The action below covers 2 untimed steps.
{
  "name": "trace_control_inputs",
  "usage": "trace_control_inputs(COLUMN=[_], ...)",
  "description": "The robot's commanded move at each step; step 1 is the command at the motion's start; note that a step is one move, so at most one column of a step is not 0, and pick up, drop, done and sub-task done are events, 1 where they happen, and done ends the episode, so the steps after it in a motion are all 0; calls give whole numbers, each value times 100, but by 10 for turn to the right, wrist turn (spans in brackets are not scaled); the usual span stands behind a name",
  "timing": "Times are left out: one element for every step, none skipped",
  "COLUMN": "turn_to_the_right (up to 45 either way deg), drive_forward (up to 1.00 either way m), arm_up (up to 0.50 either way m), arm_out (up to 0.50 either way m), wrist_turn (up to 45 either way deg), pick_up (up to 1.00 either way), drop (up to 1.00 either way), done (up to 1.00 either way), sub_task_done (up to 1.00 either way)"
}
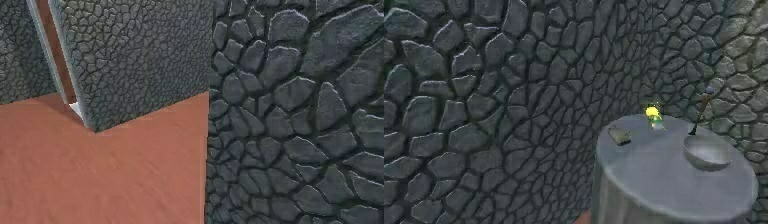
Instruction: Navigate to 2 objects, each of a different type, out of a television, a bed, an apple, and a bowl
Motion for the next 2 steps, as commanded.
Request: trace_control_inputs(turn_to_the_right=[-420, 0], drive_forward=[0, 75], arm_up=[0, 0], arm_out=[0, 0], wrist_turn=[0, 0], pick_up=[0, 0], drop=[0, 0], done=[0, 0], sub_task_done=[0, 0])
